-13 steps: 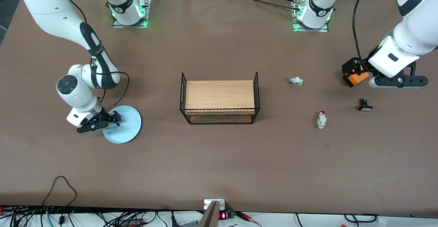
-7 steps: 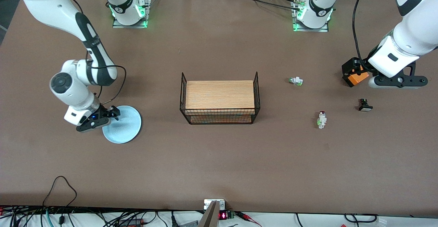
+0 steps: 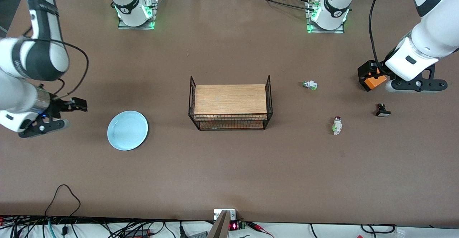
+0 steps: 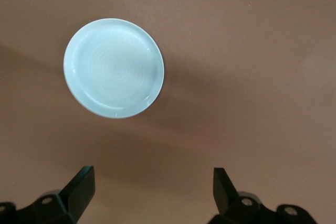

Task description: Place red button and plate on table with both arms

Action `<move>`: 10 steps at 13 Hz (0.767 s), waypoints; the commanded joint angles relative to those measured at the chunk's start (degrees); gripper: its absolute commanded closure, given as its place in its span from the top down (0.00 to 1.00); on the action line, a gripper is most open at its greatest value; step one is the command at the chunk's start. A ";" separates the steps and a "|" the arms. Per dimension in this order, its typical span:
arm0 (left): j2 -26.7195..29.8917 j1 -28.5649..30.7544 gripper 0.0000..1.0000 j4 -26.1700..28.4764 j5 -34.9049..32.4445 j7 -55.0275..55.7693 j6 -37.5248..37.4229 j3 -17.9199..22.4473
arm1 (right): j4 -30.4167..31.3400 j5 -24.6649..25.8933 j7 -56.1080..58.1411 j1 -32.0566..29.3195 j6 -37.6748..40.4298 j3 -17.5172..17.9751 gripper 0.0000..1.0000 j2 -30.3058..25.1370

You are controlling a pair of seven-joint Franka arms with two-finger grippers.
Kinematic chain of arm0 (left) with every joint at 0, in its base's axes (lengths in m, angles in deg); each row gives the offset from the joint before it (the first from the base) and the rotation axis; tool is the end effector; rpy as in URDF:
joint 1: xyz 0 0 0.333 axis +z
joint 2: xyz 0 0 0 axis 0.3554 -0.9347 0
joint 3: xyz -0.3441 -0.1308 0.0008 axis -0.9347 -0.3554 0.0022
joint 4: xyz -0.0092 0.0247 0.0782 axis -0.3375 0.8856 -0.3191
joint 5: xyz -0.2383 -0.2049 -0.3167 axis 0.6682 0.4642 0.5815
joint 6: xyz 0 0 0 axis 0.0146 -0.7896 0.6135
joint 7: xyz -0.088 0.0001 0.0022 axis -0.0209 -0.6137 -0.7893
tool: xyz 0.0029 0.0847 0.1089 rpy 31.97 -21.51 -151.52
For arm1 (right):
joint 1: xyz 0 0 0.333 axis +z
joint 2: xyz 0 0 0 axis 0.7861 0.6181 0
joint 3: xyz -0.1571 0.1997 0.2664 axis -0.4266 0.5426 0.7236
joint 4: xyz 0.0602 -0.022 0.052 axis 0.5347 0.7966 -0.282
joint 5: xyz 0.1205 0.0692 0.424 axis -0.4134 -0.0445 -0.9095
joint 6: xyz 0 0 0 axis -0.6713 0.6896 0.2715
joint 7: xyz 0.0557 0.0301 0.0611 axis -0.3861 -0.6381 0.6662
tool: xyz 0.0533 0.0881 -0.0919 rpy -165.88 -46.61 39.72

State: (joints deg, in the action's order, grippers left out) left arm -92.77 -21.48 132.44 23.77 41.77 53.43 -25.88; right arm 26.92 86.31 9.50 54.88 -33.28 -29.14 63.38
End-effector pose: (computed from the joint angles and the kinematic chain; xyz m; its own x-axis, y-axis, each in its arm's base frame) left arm 0.6214 -0.0800 0.5798 0.9986 -0.0105 -0.0510 -0.0124 -0.9993 -0.0367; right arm 0.7144 -0.0233 0.4606 0.9478 0.2814 -0.1501 0.2892 -0.9567 0.0329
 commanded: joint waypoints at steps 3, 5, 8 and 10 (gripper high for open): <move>-1.06 -0.04 1.00 -2.00 -1.17 -0.36 -1.00 -0.20 | -12.25 -0.12 -3.09 0.54 16.03 0.62 1.00 -3.20; -1.06 0.05 1.00 -2.00 -1.17 -0.36 -1.09 -0.20 | -13.85 -0.29 -3.09 0.54 18.59 0.71 1.00 -4.61; -1.06 0.05 1.00 -2.00 -1.17 -0.36 -1.00 -0.11 | -13.94 -0.47 -3.09 0.81 19.48 1.06 1.00 -6.72; -1.06 0.13 1.00 -2.00 -1.17 -0.45 -0.92 -0.11 | -13.50 -0.56 -3.09 1.77 19.39 1.06 1.00 -7.95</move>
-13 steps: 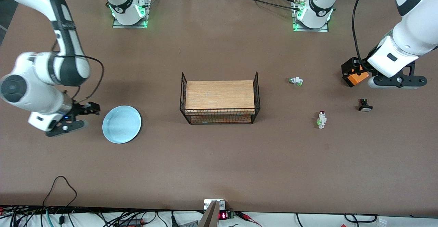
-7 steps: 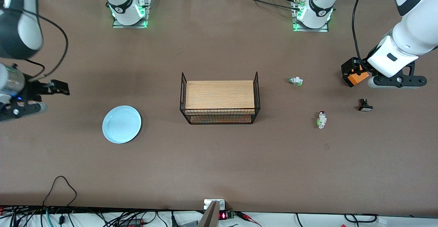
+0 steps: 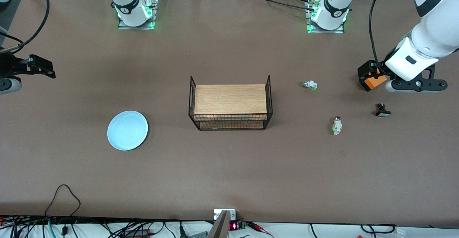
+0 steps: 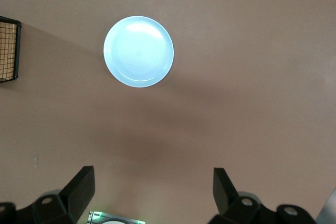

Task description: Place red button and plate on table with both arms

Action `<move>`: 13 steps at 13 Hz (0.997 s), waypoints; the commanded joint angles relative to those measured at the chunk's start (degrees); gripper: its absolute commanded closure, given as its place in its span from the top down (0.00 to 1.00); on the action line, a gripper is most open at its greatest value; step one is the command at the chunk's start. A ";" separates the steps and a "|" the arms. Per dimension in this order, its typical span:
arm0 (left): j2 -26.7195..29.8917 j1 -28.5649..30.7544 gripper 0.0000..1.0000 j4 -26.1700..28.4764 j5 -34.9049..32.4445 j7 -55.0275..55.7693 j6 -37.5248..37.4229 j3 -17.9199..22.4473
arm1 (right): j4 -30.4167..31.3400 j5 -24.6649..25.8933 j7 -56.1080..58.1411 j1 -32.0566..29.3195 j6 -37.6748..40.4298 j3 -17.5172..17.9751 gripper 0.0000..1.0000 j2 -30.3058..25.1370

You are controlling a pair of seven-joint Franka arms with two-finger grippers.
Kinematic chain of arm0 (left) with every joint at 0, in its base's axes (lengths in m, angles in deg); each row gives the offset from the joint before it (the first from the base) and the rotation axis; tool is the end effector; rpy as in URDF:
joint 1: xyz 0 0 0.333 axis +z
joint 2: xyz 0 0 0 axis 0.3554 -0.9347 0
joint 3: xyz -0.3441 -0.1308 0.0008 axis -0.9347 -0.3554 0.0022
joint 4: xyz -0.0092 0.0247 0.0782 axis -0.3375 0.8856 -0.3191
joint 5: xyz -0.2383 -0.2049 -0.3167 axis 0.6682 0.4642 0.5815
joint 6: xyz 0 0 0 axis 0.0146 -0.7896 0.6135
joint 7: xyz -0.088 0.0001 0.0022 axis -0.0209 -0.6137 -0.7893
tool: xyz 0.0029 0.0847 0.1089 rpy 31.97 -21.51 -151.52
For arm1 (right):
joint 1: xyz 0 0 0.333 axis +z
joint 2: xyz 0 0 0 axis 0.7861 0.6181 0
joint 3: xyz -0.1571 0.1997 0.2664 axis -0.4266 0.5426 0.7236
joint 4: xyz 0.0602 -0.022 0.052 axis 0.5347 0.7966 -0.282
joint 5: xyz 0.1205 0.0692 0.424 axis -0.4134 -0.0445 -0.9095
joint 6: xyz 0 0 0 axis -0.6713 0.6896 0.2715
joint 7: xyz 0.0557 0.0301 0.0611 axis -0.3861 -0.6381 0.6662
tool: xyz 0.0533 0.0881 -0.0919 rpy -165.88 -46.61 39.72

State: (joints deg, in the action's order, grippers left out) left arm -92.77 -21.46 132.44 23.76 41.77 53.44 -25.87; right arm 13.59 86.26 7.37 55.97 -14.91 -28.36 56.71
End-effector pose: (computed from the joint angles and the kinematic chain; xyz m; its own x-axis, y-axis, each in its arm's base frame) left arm 0.6215 -0.0796 0.5798 0.9987 -0.0100 -0.0508 -0.0119 -0.9993 -0.0368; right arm 0.6686 -0.0022 0.6380 0.9581 0.2609 -0.1183 0.2666 -0.9632 0.0347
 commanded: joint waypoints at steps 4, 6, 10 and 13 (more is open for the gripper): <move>-1.06 0.12 1.00 -2.00 -1.17 -0.45 -1.00 -0.12 | 9.82 -0.87 -0.87 -0.71 0.58 0.37 1.00 -8.30; -1.06 0.29 1.00 -1.91 -1.17 -0.45 -1.00 -0.12 | 14.83 -0.96 -0.87 -1.42 0.40 0.37 1.00 -11.29; -1.15 0.21 1.00 -2.00 -1.25 -0.45 -0.92 -0.12 | 20.39 -0.95 -1.22 -1.77 -0.74 0.46 1.00 -14.55; -1.49 0.21 1.00 -2.00 -1.25 -0.54 -0.83 -0.12 | 20.31 -0.61 -1.31 -1.77 -1.44 0.46 1.00 -14.56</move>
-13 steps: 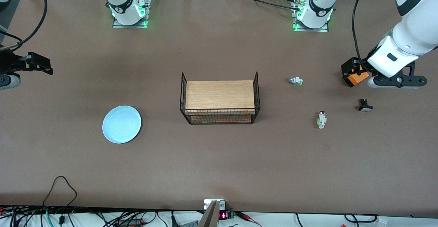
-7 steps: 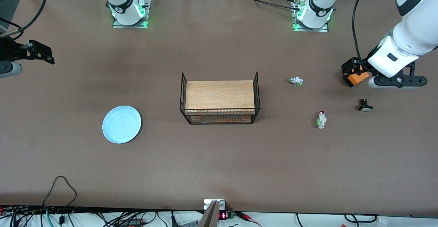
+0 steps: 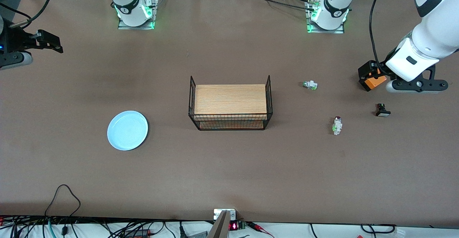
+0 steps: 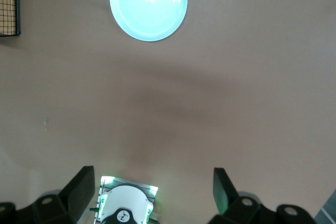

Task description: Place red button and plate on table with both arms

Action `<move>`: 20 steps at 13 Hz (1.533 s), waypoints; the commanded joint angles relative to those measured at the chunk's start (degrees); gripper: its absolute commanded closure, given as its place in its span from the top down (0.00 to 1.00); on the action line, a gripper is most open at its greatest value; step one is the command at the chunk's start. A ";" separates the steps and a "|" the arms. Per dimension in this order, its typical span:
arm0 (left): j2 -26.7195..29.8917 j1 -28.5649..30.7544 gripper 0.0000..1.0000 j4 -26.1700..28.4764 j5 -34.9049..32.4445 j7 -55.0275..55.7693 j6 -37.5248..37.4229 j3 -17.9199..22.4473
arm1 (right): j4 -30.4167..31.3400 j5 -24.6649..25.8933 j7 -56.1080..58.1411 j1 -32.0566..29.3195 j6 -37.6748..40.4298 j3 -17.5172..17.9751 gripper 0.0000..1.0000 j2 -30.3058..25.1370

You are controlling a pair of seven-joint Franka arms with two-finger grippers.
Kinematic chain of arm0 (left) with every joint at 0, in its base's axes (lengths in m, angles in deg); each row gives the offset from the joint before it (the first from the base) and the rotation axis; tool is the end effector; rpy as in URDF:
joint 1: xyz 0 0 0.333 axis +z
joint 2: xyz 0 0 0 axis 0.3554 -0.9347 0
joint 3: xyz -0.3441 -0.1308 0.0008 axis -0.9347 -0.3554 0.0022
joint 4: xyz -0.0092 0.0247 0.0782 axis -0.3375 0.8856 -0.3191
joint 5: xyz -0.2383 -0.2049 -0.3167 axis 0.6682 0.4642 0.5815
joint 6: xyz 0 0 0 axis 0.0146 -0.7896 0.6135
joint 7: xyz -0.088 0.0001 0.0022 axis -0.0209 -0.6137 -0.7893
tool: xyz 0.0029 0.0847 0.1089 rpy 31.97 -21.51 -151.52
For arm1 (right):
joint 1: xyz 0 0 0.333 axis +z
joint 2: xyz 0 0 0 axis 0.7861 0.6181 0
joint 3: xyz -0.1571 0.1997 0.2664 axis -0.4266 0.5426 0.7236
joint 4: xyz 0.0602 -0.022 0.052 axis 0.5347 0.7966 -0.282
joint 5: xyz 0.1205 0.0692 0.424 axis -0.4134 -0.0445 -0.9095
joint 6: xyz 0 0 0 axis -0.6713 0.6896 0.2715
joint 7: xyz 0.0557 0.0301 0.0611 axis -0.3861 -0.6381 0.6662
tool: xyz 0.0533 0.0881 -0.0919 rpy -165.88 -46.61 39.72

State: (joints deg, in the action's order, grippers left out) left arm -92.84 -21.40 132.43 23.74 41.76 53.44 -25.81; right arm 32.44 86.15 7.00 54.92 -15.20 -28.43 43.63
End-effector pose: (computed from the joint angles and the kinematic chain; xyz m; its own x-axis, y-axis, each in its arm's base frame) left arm 0.6220 -0.0783 0.5791 0.9986 -0.0081 -0.0519 -0.0100 -0.9993 -0.0372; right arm 0.5820 -0.0195 0.6153 0.9497 0.2369 -0.2050 0.2405 -0.9706 -0.0076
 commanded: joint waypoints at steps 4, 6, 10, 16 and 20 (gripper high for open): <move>-1.43 -0.56 1.00 -2.17 -3.95 -0.54 -0.83 -0.27 | -3.45 -0.31 -1.03 -0.64 -1.15 0.62 1.00 1.68; -1.43 -0.56 1.00 -2.26 -3.86 -0.54 -0.83 -0.27 | -5.48 -0.31 -1.03 -0.38 -1.06 0.62 1.00 2.83; -1.60 -0.74 1.00 -3.14 -3.60 -0.54 -0.92 -0.36 | -5.49 0.39 -1.03 -0.20 -1.15 0.53 1.00 2.92; -1.69 -0.56 1.00 -3.14 -3.25 -0.54 -1.01 -0.45 | -5.49 2.50 -3.58 -0.82 -1.15 0.18 1.00 3.88; -1.60 -0.65 1.00 -3.14 -3.25 -0.54 -1.09 -0.54 | -5.57 2.50 -3.40 -0.55 -1.15 0.18 1.00 4.06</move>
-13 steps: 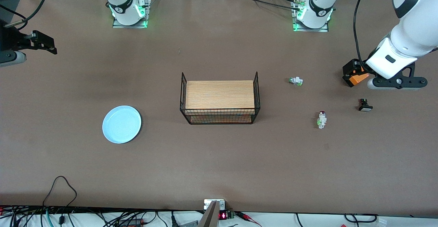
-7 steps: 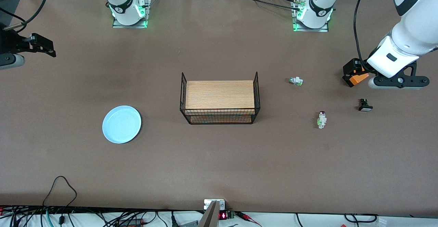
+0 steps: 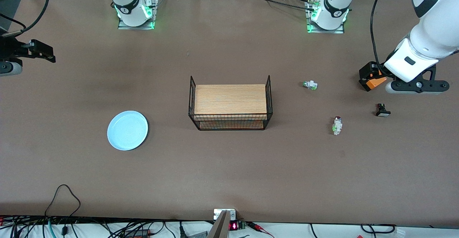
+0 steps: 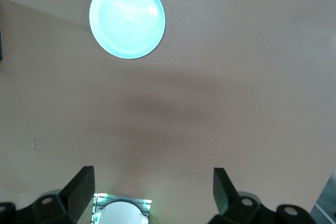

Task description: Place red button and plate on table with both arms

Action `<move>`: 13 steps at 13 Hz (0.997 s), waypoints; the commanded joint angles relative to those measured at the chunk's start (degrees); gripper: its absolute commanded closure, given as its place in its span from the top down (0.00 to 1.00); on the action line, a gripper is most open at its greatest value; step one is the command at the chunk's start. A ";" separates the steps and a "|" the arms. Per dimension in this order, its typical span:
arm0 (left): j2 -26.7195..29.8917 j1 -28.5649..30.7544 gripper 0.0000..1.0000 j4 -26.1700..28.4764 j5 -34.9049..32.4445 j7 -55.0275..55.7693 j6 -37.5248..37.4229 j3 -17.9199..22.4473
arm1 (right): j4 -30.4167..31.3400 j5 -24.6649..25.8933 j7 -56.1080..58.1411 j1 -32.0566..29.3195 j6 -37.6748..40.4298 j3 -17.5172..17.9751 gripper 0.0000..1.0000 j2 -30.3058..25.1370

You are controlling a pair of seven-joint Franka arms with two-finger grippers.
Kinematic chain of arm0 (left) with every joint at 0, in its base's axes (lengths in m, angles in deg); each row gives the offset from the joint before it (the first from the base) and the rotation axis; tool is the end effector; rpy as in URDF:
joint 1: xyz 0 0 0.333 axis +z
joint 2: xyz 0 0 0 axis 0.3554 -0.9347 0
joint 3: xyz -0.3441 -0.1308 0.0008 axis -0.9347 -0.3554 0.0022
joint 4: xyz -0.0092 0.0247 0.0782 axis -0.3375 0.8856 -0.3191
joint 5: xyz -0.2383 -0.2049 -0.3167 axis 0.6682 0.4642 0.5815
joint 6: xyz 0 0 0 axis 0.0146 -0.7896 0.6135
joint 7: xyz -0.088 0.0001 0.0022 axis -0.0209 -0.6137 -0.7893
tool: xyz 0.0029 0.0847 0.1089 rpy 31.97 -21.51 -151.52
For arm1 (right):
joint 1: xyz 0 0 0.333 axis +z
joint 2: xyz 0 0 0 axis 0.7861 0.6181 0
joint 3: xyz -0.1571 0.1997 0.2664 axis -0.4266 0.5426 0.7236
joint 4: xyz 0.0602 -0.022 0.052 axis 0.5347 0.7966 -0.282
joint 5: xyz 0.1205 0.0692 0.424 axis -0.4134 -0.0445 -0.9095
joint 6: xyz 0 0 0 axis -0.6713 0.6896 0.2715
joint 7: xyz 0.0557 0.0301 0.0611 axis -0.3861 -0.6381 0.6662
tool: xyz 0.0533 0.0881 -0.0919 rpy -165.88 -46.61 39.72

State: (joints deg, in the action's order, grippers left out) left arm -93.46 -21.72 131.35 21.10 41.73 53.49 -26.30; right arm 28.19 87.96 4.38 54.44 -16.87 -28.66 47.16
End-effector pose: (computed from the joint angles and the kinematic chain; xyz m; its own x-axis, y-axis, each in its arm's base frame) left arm 0.6267 -0.0813 0.5827 0.9989 -0.0265 -0.0374 -0.0294 -0.9964 -0.0795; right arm 0.6095 -0.0308 0.6182 0.9691 0.1761 -0.1727 0.1866 -0.9813 0.0464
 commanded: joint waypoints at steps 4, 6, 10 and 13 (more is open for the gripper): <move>-0.98 -0.33 1.00 -2.06 -0.61 -0.41 -1.32 -0.14 | -1.31 1.30 -0.79 0.02 -0.18 0.41 1.00 0.62; -0.98 -0.33 1.00 -2.06 -0.61 -0.41 -1.32 -0.14 | -1.31 1.30 -0.79 -0.15 -0.09 0.41 1.00 0.62; -0.98 -0.33 1.00 -2.06 -0.61 -0.41 -1.32 -0.14 | -1.31 1.30 -0.87 -0.07 -0.09 0.49 1.00 0.62; -0.98 -0.33 1.00 -1.97 -0.61 -0.50 -1.32 -0.14 | -1.31 1.39 -0.87 -0.07 -0.18 0.41 1.00 0.62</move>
